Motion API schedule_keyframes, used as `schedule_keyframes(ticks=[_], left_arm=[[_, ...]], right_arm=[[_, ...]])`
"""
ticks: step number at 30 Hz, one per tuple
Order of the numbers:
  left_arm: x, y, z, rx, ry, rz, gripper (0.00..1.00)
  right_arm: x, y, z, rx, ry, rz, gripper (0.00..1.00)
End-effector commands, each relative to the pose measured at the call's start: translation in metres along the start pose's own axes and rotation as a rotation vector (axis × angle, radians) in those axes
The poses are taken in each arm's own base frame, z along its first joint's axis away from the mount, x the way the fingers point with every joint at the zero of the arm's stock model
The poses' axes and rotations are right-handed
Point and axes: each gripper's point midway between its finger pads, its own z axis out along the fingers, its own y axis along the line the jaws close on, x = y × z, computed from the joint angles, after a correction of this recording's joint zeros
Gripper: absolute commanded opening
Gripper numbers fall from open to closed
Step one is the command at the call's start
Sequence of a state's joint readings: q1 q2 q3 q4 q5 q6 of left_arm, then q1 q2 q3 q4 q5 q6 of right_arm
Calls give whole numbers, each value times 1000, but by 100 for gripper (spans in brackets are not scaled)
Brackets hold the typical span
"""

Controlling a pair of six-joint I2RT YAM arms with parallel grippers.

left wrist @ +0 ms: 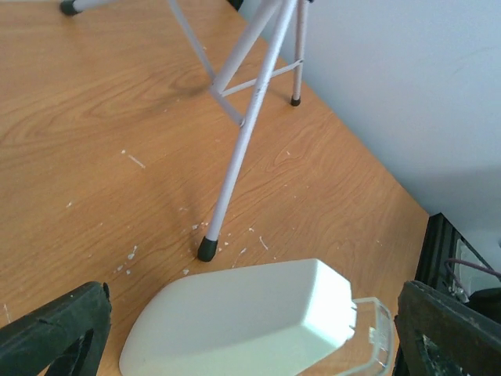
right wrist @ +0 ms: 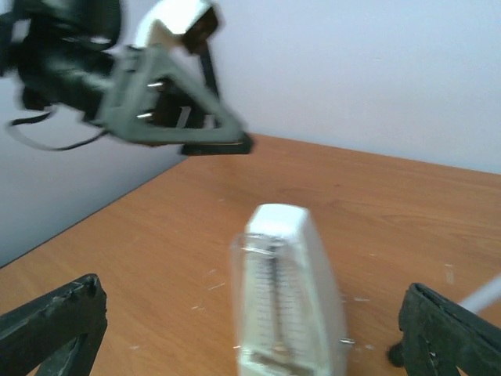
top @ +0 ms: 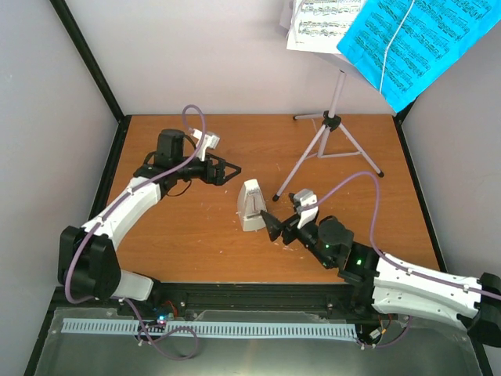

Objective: Pack up the instrument practice props

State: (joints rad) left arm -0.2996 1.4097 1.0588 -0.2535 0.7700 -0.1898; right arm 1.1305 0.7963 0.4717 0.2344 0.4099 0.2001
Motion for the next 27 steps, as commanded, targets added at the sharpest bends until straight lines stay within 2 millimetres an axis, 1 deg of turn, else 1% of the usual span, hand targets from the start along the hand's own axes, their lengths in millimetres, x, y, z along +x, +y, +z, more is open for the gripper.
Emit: schedule_keyframes(ticks=[1, 3, 5, 7, 9, 10, 12, 15, 19, 21, 24, 27], left_arm=[[1, -23, -3, 32, -14, 197, 99], [13, -29, 2, 7, 0, 271, 99], [22, -37, 6, 15, 6, 323, 99], [25, -47, 6, 55, -3, 354, 99], [23, -49, 6, 63, -14, 374, 99], [23, -49, 7, 63, -14, 380, 99], [16, -53, 9, 86, -38, 403, 99], [14, -61, 14, 137, -34, 411, 99], [22, -68, 22, 179, -9, 422, 99], [27, -67, 30, 147, 15, 442, 99], [31, -64, 37, 91, 28, 480, 95], [32, -62, 38, 62, 27, 498, 88]], right_arm=[[5, -42, -1, 123, 84, 58, 100], [13, -63, 1, 135, 123, 137, 100], [21, -78, 2, 118, 142, 202, 100], [27, -93, 0, 132, 142, 259, 100], [31, -101, -1, 130, 139, 292, 100], [35, -102, -2, 124, 141, 302, 100], [38, -102, -3, 109, 140, 317, 100], [45, -103, -4, 103, 141, 341, 100], [50, -103, -4, 99, 140, 363, 100], [52, -103, -5, 99, 139, 369, 100], [55, -106, -5, 106, 139, 379, 100], [56, -107, -5, 107, 134, 386, 100]])
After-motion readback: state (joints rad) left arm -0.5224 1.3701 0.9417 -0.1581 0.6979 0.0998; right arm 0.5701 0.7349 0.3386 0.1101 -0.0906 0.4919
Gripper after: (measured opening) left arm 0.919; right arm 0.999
